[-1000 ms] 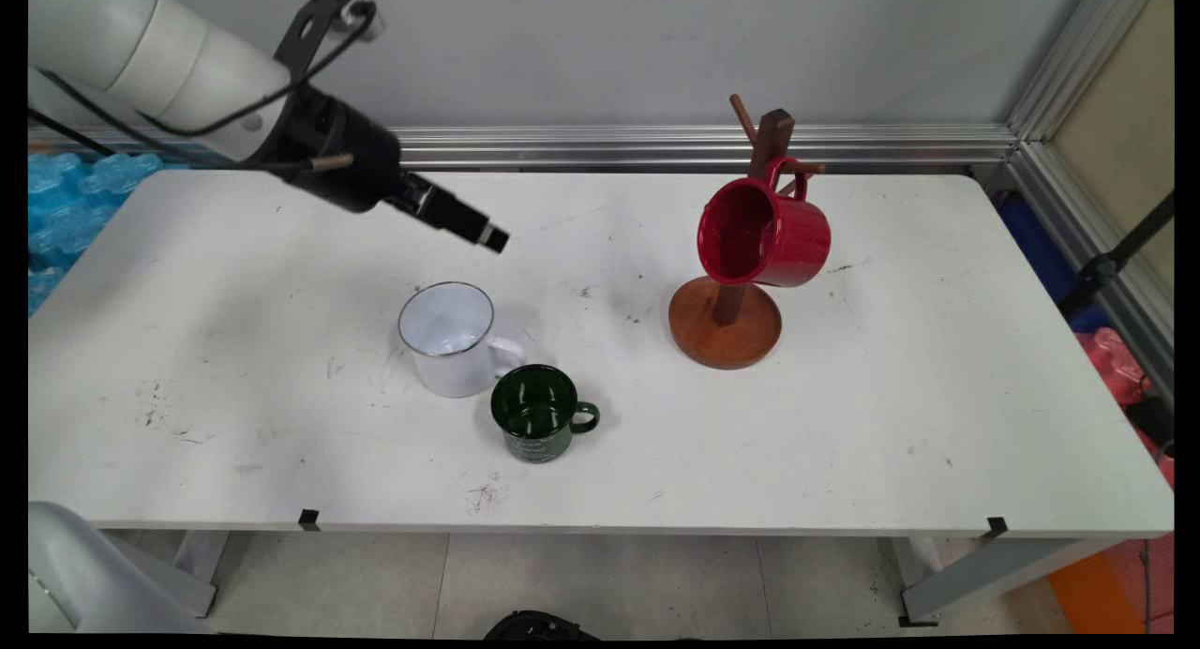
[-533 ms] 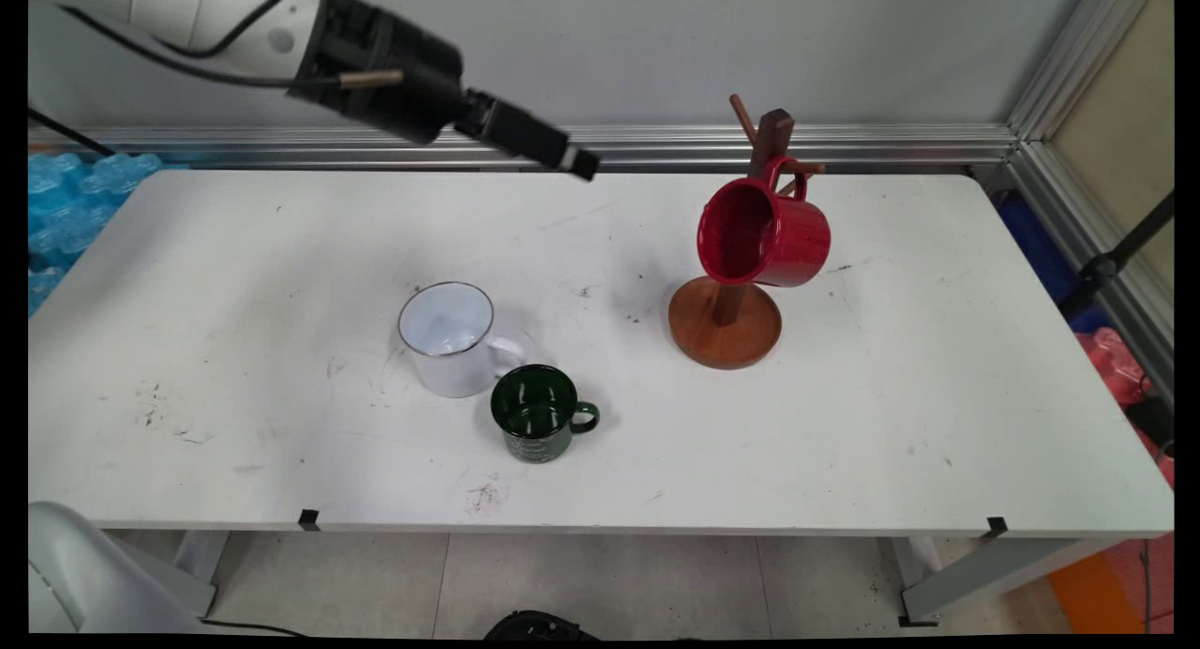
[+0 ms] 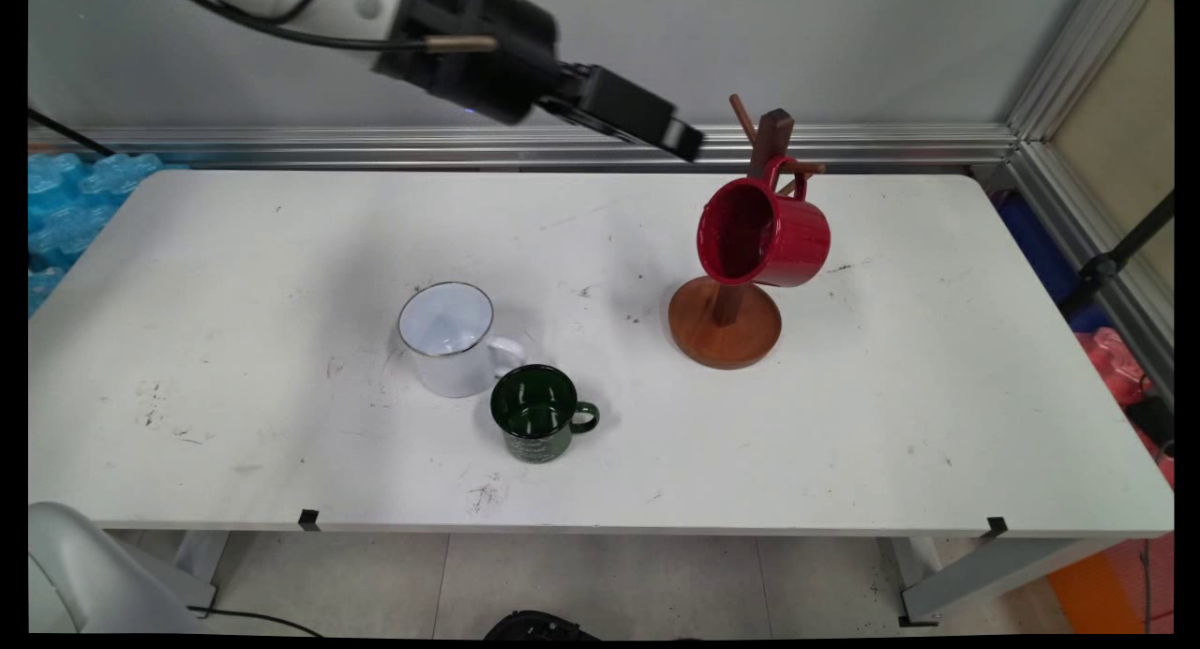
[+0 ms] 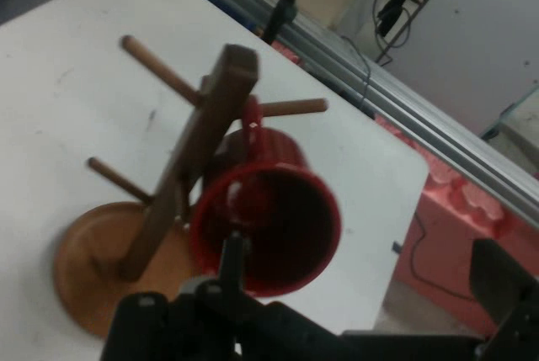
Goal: Pick up the red mug from the rack
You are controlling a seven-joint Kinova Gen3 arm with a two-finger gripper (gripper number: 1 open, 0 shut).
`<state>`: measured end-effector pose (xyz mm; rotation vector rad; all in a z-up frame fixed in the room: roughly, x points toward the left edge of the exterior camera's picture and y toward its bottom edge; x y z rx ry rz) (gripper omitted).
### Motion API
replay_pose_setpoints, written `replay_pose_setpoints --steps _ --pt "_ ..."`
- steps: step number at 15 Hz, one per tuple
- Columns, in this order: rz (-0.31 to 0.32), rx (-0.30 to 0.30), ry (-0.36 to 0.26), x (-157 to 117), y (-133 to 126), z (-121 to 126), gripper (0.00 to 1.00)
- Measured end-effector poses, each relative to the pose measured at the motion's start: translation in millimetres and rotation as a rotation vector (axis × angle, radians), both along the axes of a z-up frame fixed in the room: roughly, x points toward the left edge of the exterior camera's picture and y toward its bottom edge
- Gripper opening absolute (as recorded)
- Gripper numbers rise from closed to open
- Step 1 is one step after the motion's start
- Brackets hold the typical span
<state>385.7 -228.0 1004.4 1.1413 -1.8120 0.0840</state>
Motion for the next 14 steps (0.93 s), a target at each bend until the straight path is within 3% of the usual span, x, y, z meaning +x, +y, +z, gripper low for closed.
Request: replay_pose_setpoints --steps 5,14 --pt "-0.007 0.039 0.004 -42.1 -9.9 -5.7 1.00" --pt "0.018 0.132 -0.062 -96.9 -25.4 -37.3 1.00"
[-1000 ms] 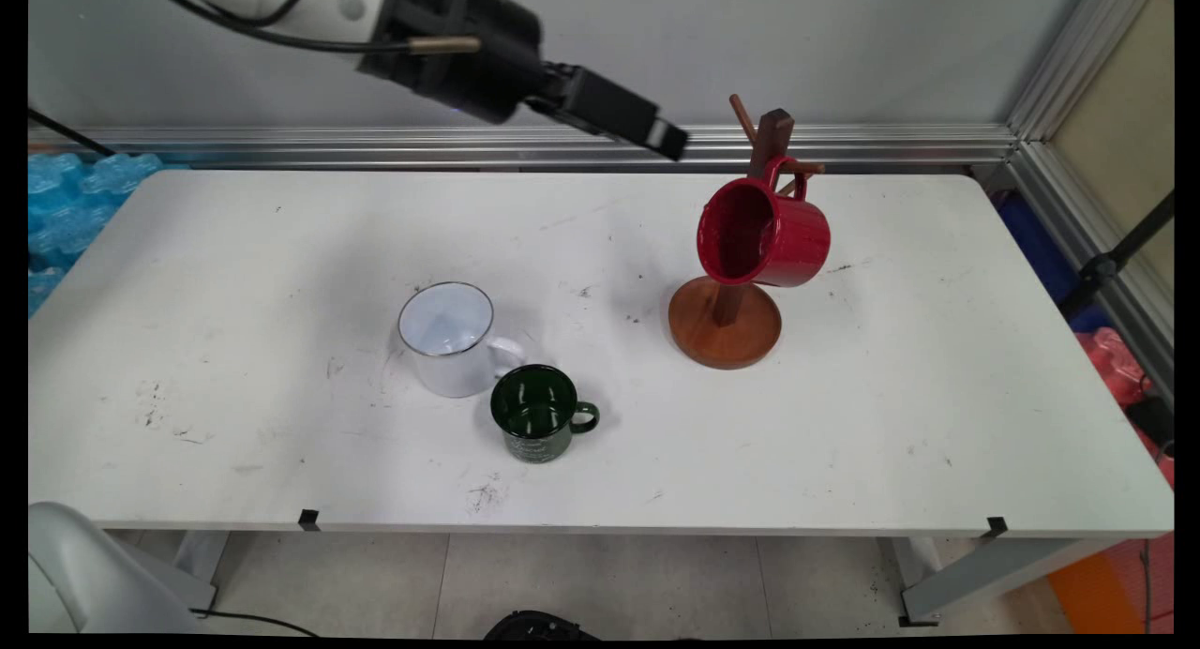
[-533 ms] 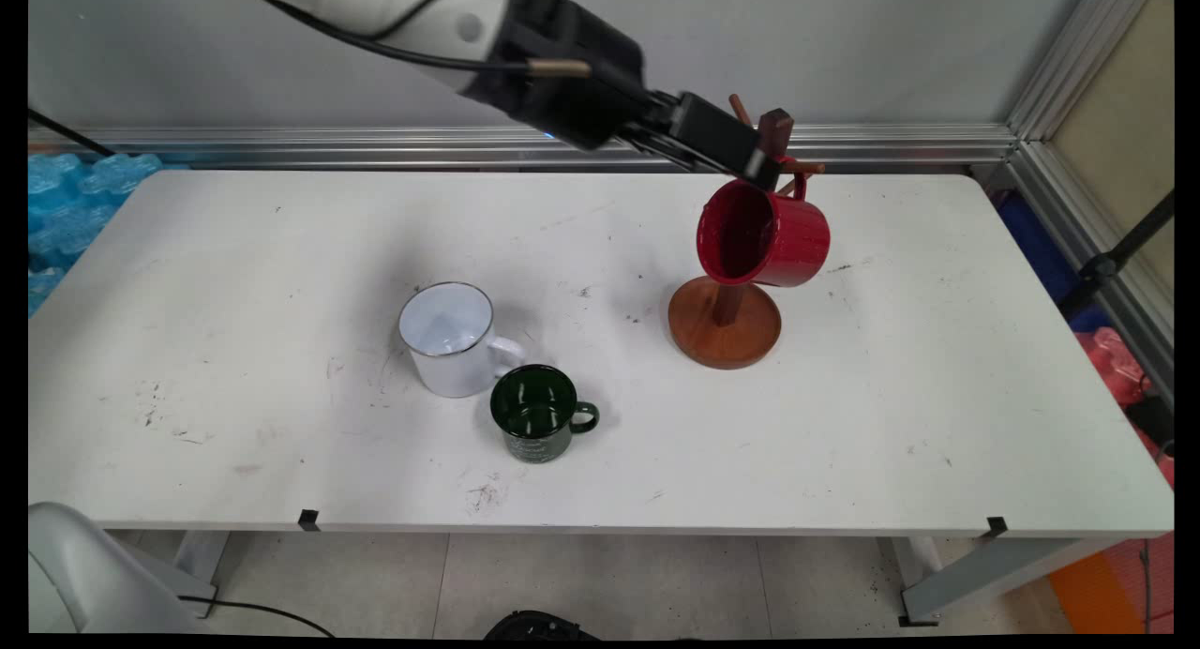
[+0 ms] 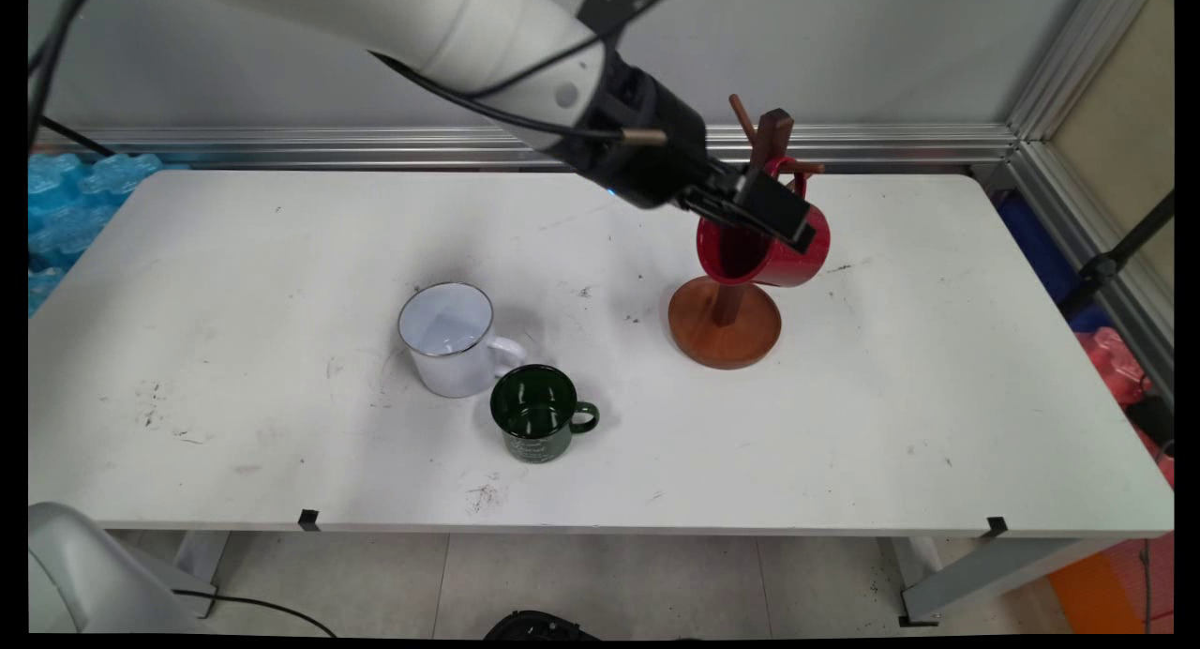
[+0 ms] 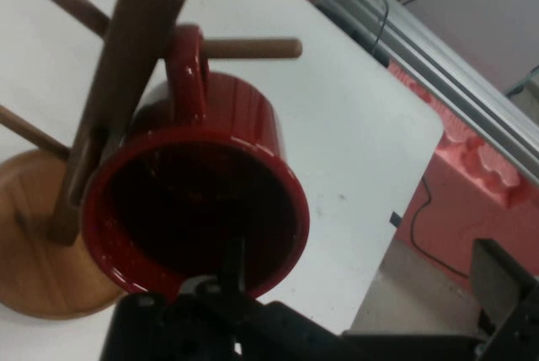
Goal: Pick up the red mug from the rack
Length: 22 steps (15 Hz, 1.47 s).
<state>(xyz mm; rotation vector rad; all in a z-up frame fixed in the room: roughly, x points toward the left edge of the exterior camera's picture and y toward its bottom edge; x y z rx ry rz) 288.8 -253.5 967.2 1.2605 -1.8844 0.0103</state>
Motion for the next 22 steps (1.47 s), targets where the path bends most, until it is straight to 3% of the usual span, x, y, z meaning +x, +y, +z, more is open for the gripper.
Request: replay_pose_setpoints --steps 11,22 --pt "0.042 0.039 -0.046 -35.1 -21.3 -25.3 1.00" --pt "0.059 0.030 -0.055 -55.6 -36.3 -35.1 1.00"
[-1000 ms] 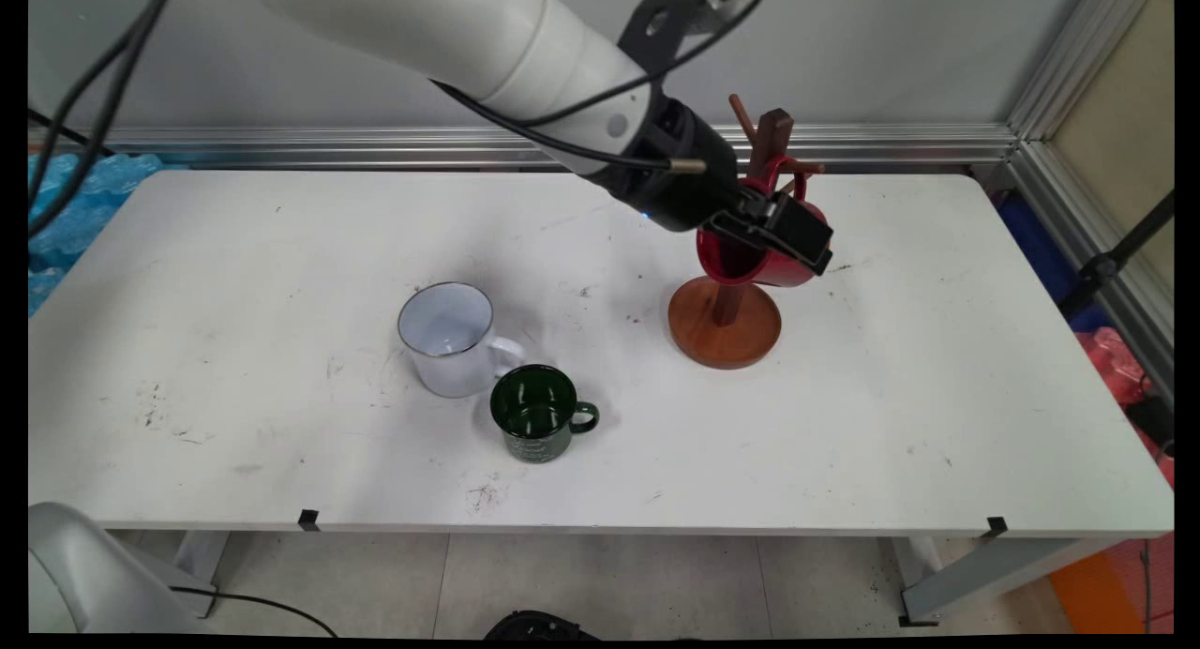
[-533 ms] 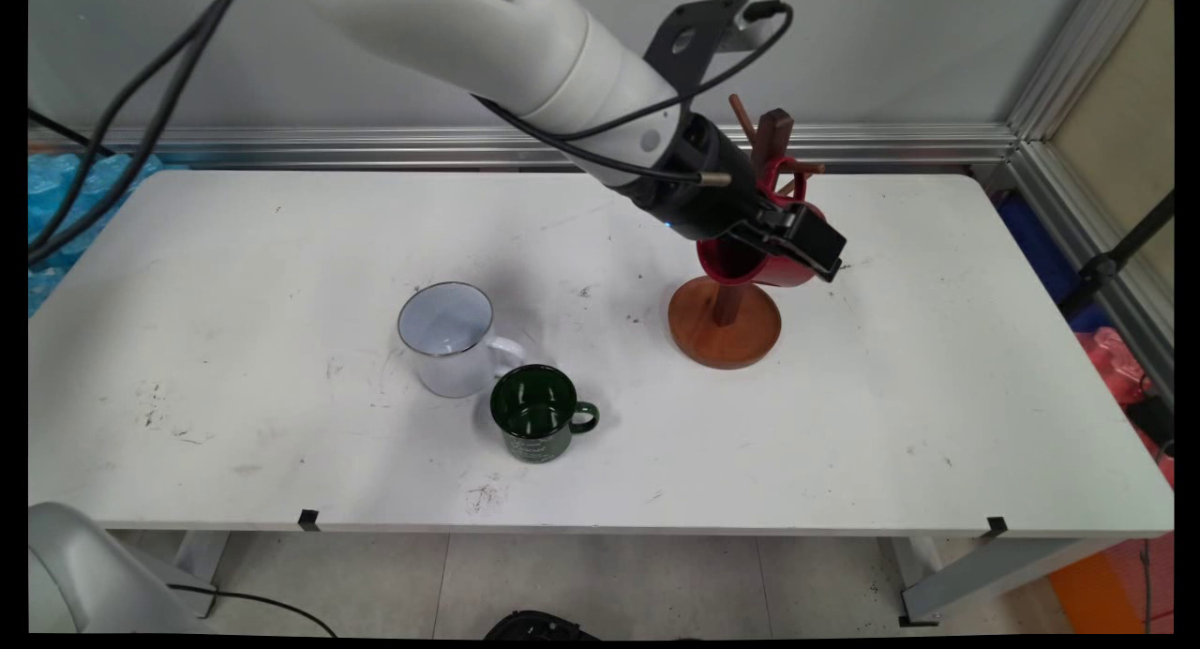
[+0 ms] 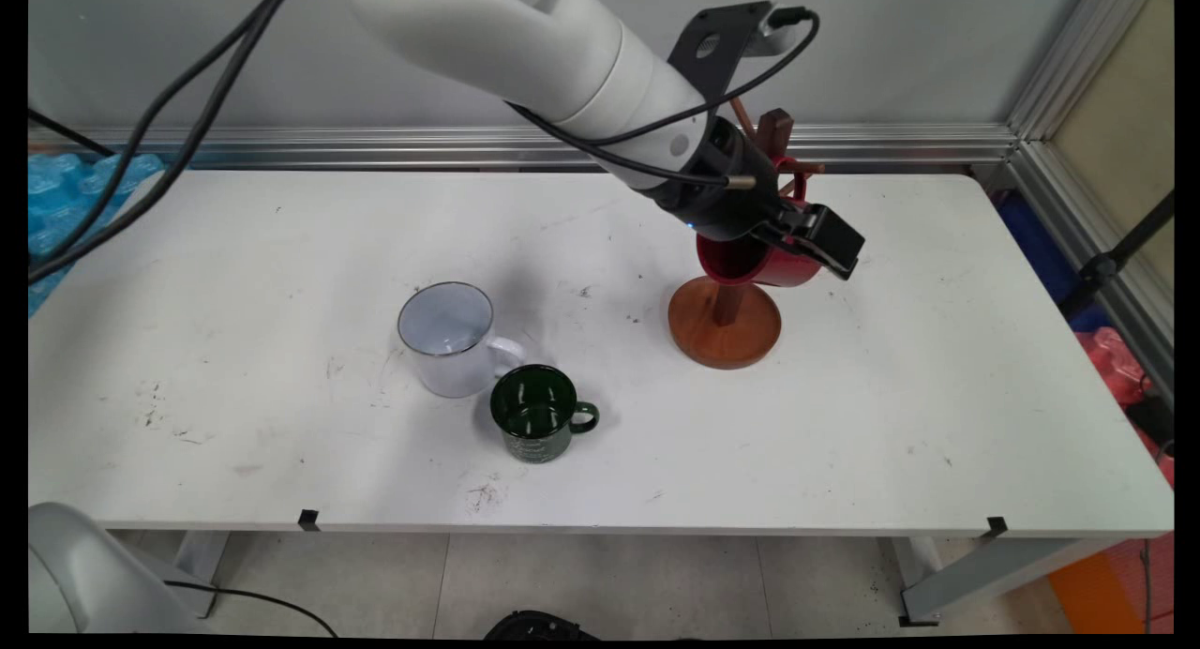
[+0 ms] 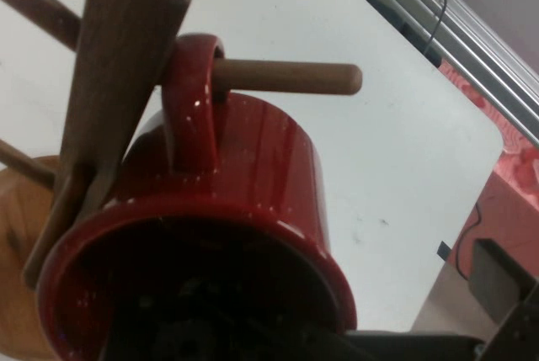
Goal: Pick up the red mug from the rack
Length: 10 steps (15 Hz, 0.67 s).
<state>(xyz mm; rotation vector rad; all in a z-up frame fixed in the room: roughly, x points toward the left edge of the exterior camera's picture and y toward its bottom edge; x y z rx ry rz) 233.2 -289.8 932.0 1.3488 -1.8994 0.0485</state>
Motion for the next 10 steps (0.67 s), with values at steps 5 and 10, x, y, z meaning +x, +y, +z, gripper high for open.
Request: replay_pose_setpoints --steps 5,10 --pt "0.000 -0.007 -0.007 -2.9 -2.3 -3.2 1.00" --pt "-0.002 -0.019 -0.010 -5.0 -4.0 -4.6 0.00"
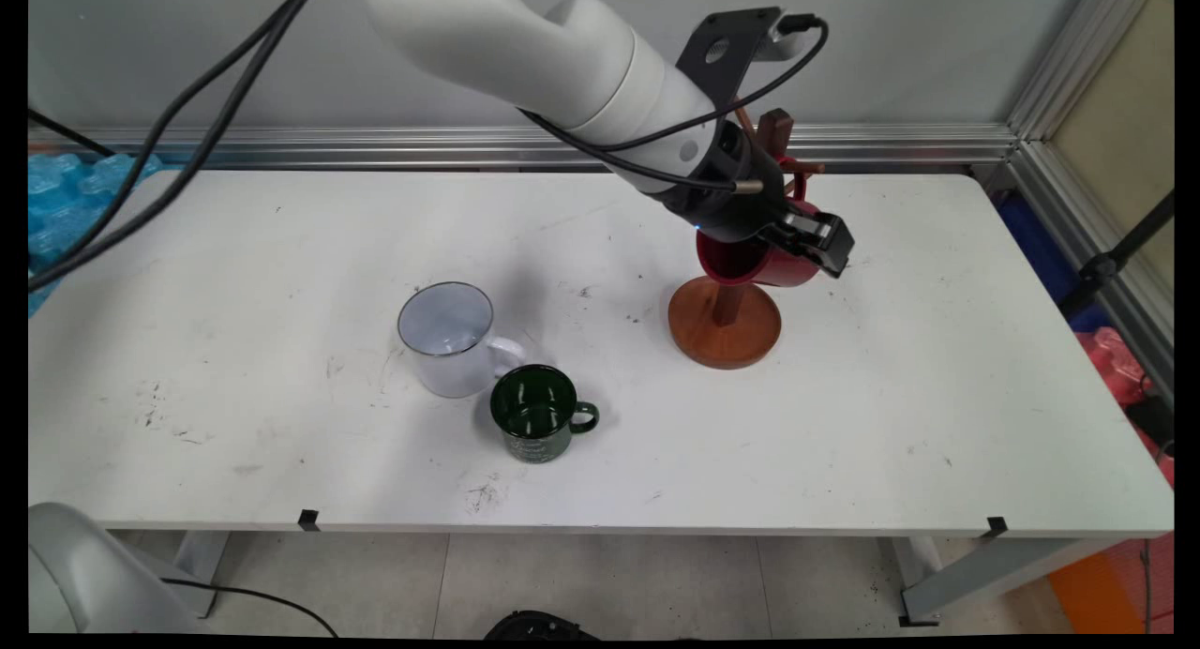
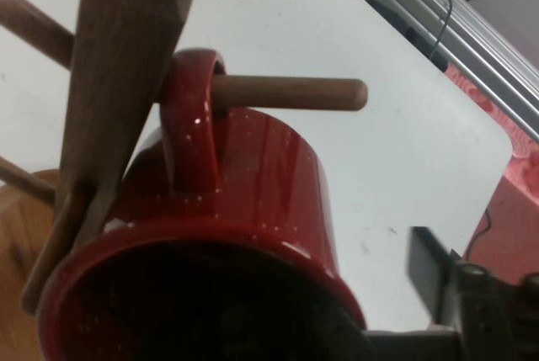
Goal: Pick up the red mug from the rack, then place the picked object on the table
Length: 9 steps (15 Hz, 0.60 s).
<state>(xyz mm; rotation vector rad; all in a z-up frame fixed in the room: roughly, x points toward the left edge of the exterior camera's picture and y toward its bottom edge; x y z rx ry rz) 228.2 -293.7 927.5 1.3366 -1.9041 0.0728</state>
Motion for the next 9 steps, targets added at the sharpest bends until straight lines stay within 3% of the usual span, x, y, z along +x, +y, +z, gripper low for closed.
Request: replay_pose_setpoints --steps 9 --pt "0.011 -0.010 -0.014 3.7 0.1 -2.6 0.00"
